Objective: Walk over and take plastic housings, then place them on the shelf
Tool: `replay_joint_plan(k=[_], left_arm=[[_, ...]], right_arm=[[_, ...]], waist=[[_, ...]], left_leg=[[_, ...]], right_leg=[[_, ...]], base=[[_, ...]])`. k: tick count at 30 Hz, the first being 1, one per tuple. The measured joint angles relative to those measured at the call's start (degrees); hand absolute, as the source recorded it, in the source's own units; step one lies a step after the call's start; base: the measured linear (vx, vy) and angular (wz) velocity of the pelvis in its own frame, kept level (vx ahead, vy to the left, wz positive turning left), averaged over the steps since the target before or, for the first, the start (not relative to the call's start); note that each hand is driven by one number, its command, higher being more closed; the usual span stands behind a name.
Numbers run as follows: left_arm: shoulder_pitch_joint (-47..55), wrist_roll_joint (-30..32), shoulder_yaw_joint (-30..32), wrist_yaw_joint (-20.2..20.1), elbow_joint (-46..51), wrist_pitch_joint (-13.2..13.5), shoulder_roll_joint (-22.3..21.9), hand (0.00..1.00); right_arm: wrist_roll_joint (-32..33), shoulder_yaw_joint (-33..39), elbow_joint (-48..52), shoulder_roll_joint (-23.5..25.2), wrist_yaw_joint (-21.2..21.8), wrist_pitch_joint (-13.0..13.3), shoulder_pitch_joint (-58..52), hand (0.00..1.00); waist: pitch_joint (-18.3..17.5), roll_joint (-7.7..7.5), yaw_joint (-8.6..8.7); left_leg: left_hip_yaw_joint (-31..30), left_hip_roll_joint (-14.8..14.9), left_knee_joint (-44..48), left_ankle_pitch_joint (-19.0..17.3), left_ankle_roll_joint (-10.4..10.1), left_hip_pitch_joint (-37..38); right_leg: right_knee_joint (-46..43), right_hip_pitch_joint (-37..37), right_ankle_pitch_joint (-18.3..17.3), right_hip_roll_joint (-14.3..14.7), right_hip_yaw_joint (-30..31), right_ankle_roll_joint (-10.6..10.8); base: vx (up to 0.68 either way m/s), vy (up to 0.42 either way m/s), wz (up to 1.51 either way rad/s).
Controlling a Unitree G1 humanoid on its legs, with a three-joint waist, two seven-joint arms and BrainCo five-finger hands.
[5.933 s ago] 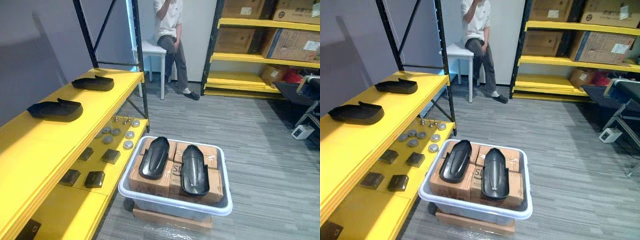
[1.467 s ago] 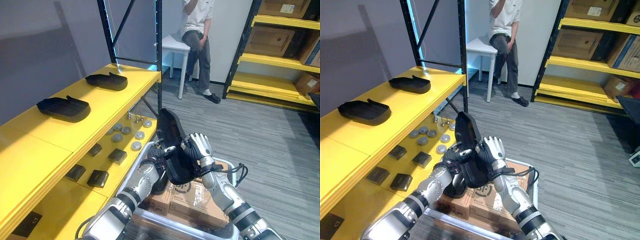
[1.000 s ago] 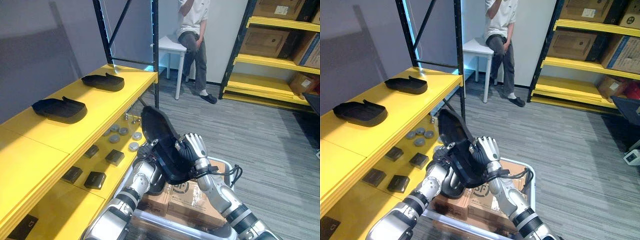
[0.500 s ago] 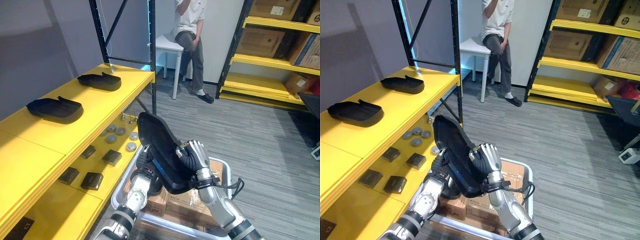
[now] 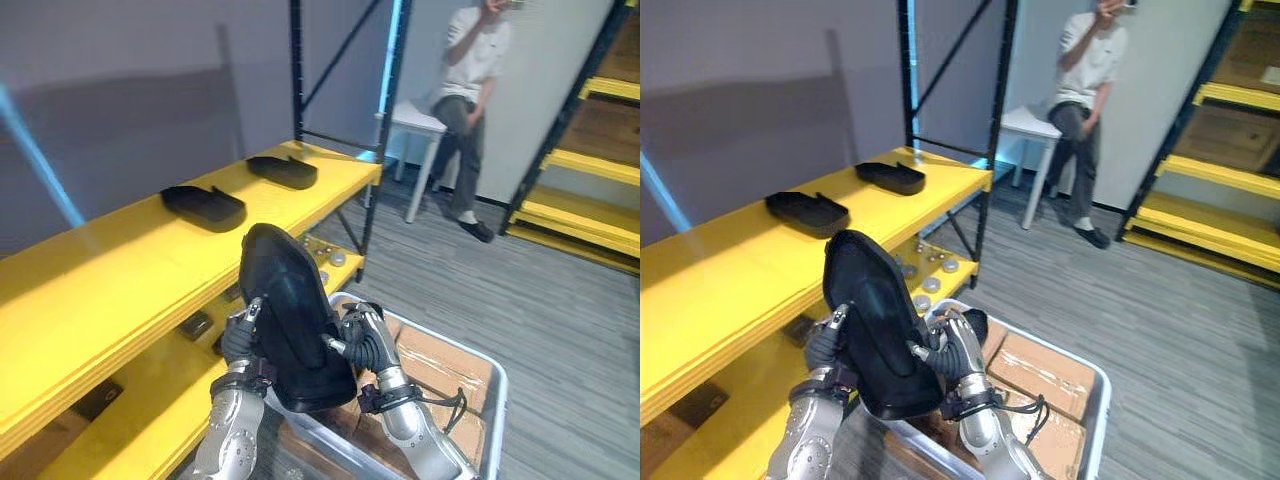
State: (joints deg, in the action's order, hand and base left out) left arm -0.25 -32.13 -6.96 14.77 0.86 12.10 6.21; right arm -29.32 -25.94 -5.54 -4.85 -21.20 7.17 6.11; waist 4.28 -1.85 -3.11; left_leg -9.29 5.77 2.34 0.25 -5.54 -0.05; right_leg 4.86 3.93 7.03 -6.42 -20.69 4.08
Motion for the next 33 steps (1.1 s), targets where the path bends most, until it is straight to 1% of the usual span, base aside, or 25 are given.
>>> replay_joint_plan(k=[4, 6, 7, 8, 9, 10, 11, 12, 13, 14, 16, 17, 18, 20, 21, 22, 23, 24, 25, 26, 28, 29, 31, 32, 33], left_arm=[[3.8, 9.3, 1.8, 3.3, 4.1, 0.1, -2.4, 1.00], [4.9, 12.7, 2.2, 5.1, 4.8, 0.2, -3.4, 1.00], [5.1, 14.3, 2.5, 6.1, 4.8, 0.1, -3.9, 1.00], [4.8, 16.8, 3.0, 6.8, 4.9, 0.1, -4.4, 1.00], [4.7, 17.9, 3.0, 7.3, 5.0, 0.1, -4.6, 1.00], [4.7, 19.8, 3.3, 8.0, 5.3, 0.1, -5.4, 1.00], [4.6, 21.5, 3.4, 8.7, 5.5, 0.1, -5.8, 1.00], [4.5, 22.2, 3.2, 8.7, 5.6, 0.1, -5.9, 1.00], [4.4, 23.5, 2.8, 8.7, 5.9, 0.1, -5.9, 1.00], [4.4, 23.9, 2.5, 8.7, 6.1, 0.1, -5.9, 1.00], [4.6, 25.6, 2.2, 8.8, 8.3, 0.0, -5.9, 1.00], [4.6, 26.0, 2.2, 8.9, 9.1, 0.0, -5.7, 1.00], [4.6, 27.6, 2.9, 8.9, 10.6, -0.1, -4.4, 1.00], [4.4, 28.9, 3.9, 8.8, 11.2, -0.1, -3.7, 1.00], [4.8, 30.1, 4.4, 8.8, 12.2, -0.5, -3.5, 1.00], [4.8, 30.9, 4.8, 8.9, 13.0, -0.6, -3.2, 1.00], [4.9, 31.5, 5.0, 8.9, 13.7, -0.9, -2.9, 1.00], [4.9, 32.0, 5.1, 8.9, 14.3, -1.0, -2.5, 1.00], [4.0, 32.9, 5.5, 9.2, 14.8, -1.0, -1.1, 1.00], [3.0, 33.1, 5.5, 9.6, 14.8, -1.2, 0.0, 1.00], [1.3, 34.1, 5.1, 9.8, 14.6, -1.3, 1.3, 1.00], [0.2, 34.4, 4.3, 9.7, 13.9, -1.4, 1.9, 1.00], [-2.5, 34.6, 1.9, 9.4, 12.5, -1.3, 3.5, 1.00], [-4.0, 34.6, 0.6, 8.5, 11.5, -1.4, 4.5, 1.00], [-4.4, 34.6, 0.3, 8.1, 10.9, -1.2, 4.8, 1.00]], right_arm=[[1.1, 0.0, -0.3, 0.9, -0.1, 0.4, 0.7, 0.00], [2.6, 0.2, -1.1, 1.2, -0.5, 0.5, 1.7, 0.00], [3.2, 0.2, -2.4, 1.2, -0.7, 0.8, 3.2, 0.00], [3.3, 0.8, -2.8, 1.2, -1.0, 0.8, 4.1, 0.00], [3.3, 1.1, -2.8, 1.0, -1.2, 0.8, 4.9, 0.00], [3.3, 1.3, -2.8, 0.0, -1.4, 0.8, 6.9, 0.00], [3.3, 1.7, -2.7, -0.7, -1.5, 0.8, 8.6, 0.00], [3.3, 2.2, -2.6, -1.0, -1.7, 0.8, 9.1, 0.00], [3.4, 3.6, -2.2, -1.0, -2.0, 0.8, 9.7, 0.00], [3.7, 4.1, -1.7, -1.1, -2.1, 0.8, 9.8, 0.00], [4.5, 5.2, 1.5, -1.0, -2.5, 0.8, 9.8, 0.00], [4.5, 5.2, 2.2, -0.9, -2.5, 0.8, 9.7, 0.00], [4.7, 5.2, 2.6, 0.5, -2.4, 0.8, 9.6, 0.00], [5.5, 5.0, 2.6, 1.8, -2.3, 0.7, 9.6, 0.00], [6.3, 4.6, 2.5, 2.3, -2.0, 0.7, 9.5, 0.00], [7.1, 4.4, 2.5, 2.7, -1.7, 0.7, 9.7, 0.00], [7.6, 4.4, 2.5, 2.9, -1.4, 0.7, 9.6, 0.00], [8.0, 4.3, 2.4, 3.0, -1.1, 0.8, 9.7, 0.00], [8.7, 4.3, 2.3, 3.7, -0.2, 0.8, 9.8, 0.00], [9.0, 4.2, 2.3, 4.2, 0.1, 0.8, 9.8, 0.00], [9.8, 4.4, 2.3, 4.2, 0.4, 0.9, 9.1, 0.00], [9.9, 5.0, 2.7, 4.1, 0.4, 0.9, 8.2, 0.00], [10.0, 6.4, 4.7, 3.9, 0.5, 1.0, 5.5, 0.00], [10.4, 7.3, 5.9, 4.1, 0.5, 1.0, 3.5, 0.00], [10.8, 7.4, 6.3, 4.2, 0.5, 1.0, 2.8, 0.00]], waist=[[-0.2, 0.46, -1.99], [0.2, 1.16, -2.18], [0.4, 1.90, -2.13], [0.5, 1.84, -2.06], [0.4, 1.73, -2.03], [0.5, 2.48, -2.12], [0.3, 3.42, -2.02], [0.1, 3.79, -1.86], [-0.1, 4.12, -1.50], [-0.2, 4.23, -1.21], [-0.6, 4.90, -1.41], [-0.7, 4.90, -1.77], [-0.9, 3.53, -2.34], [-0.7, 3.06, -2.13], [-0.6, 2.91, -2.28], [-0.4, 2.61, -2.19], [-0.2, 2.66, -1.85], [-0.1, 2.75, -1.58], [0.7, 3.06, -0.68], [1.4, 3.13, -0.04], [2.6, 2.98, 1.88], [2.5, 2.88, 2.52], [2.4, 2.49, 3.48], [2.2, 1.23, 3.69], [2.2, 0.99, 3.91]], left_leg=[[-4.6, -0.6, 0.4, 1.2, -0.8, -2.0], [-7.3, -1.1, 0.9, 1.7, -0.8, -3.3], [-7.5, -1.0, -0.2, 1.7, 1.2, -4.1], [-1.4, 0.2, -1.9, 2.1, 6.5, -5.0], [3.3, 1.1, -2.1, 2.6, 8.8, -5.6], [14.3, 3.9, -1.3, 2.7, 10.7, -7.1], [24.5, 6.7, 0.1, 2.5, 11.1, -8.5], [29.2, 7.9, 0.7, 2.5, 11.1, -9.0], [37.3, 9.7, 1.7, 2.6, 11.0, -9.3], [40.1, 10.2, 2.1, 2.8, 10.7, -9.3], [41.5, 9.9, 2.0, 7.7, 6.5, -10.0], [40.7, 9.4, 1.9, 9.3, 5.7, -10.1], [39.6, 6.7, 2.6, 8.8, 4.2, -10.5], [38.0, 4.0, 4.5, 6.4, 5.3, -11.0], [37.0, 2.0, 5.5, 5.2, 6.1, -10.4], [35.4, -0.1, 5.8, 3.7, 6.8, -9.3], [34.0, -1.3, 5.6, 2.8, 7.2, -8.3], [32.9, -1.7, 5.4, 2.0, 7.6, -7.6], [29.7, -1.8, 4.6, 1.4, 8.4, -6.8], [27.5, -2.0, 3.3, 1.6, 8.7, -5.7], [22.9, -3.5, 0.7, 1.9, 9.2, -2.7], [20.8, -4.6, -0.2, 2.0, 9.2, -1.7], [17.1, -6.3, -0.4, 2.3, 8.5, -1.3], [15.4, -8.4, -0.2, 1.8, 7.7, -0.8], [14.9, -9.3, 0.0, 1.3, 7.4, -0.5]], right_leg=[[-0.1, 0.7, -0.5, 0.0, -4.1, -0.5], [-0.6, 1.3, -1.4, -0.2, -7.2, -0.3], [-1.5, 1.4, -2.3, -0.6, -9.9, -0.5], [-1.6, 1.5, -2.7, -1.3, -12.7, -0.1], [-1.6, 1.6, -2.8, -1.6, -13.8, 0.0], [-1.6, 1.9, -2.9, -2.1, -16.8, 0.1], [-1.6, 2.3, -3.0, -2.6, -20.0, 0.3], [-1.6, 2.6, -2.9, -3.0, -21.8, 0.3], [-1.9, 3.6, -3.1, -3.8, -25.3, 0.8], [-2.5, 4.1, -3.4, -4.4, -27.0, 1.5], [-5.0, 5.3, -4.4, -6.2, -31.6, 3.3], [-5.7, 5.5, -4.7, -6.8, -32.0, 3.8], [-9.0, 5.7, -5.7, -10.5, -32.2, 4.7], [-15.4, 5.6, -6.4, -15.4, -31.7, 5.3], [-24.0, 4.7, -6.3, -20.7, -30.5, 5.2], [-33.7, 2.9, -4.0, -25.8, -27.4, 1.6], [-39.7, 0.5, 0.1, -28.0, -22.8, -4.1], [-42.9, -1.6, 1.8, -28.2, -17.8, -6.5], [-50.4, -6.9, -5.1, -24.0, -6.3, -2.1], [-54.0, -10.3, -11.1, -18.4, 0.5, -1.6], [-49.8, -13.4, -17.5, -9.1, 6.2, -0.7], [-42.3, -14.3, -18.4, -5.6, 7.9, -0.9], [-28.8, -14.9, -17.4, -1.8, 11.1, -1.5], [-21.9, -15.0, -9.6, -1.6, 12.4, -3.2], [-21.4, -14.9, -8.7, -2.3, 12.6, -2.6]], base=[[-0.01, -0.025, 0.57], [-0.01, -0.019, 0.83], [-0.01, -0.036, 1.29], [0.00, -0.047, 1.30], [0.00, -0.051, 1.36], [-0.01, -0.038, 1.35], [0.00, -0.021, 1.35], [0.08, 0.025, 1.46], [0.11, 0.046, 1.22], [0.18, 0.089, 1.45], [0.20, 0.120, 1.08], [0.28, 0.218, 0.75], [0.34, 0.286, 0.70], [0.30, 0.292, 0.76], [0.22, 0.274, 0.80], [0.30, 0.409, 0.92], [0.15, 0.274, 0.79], [0.21, 0.263, 0.87], [0.17, 0.130, 0.94], [0.21, 0.076, 1.18], [0.21, 0.044, 1.36], [0.21, 0.028, 1.26], [0.22, -0.064, 1.23], [0.22, -0.118, 1.11], [0.22, -0.087, 0.58]])
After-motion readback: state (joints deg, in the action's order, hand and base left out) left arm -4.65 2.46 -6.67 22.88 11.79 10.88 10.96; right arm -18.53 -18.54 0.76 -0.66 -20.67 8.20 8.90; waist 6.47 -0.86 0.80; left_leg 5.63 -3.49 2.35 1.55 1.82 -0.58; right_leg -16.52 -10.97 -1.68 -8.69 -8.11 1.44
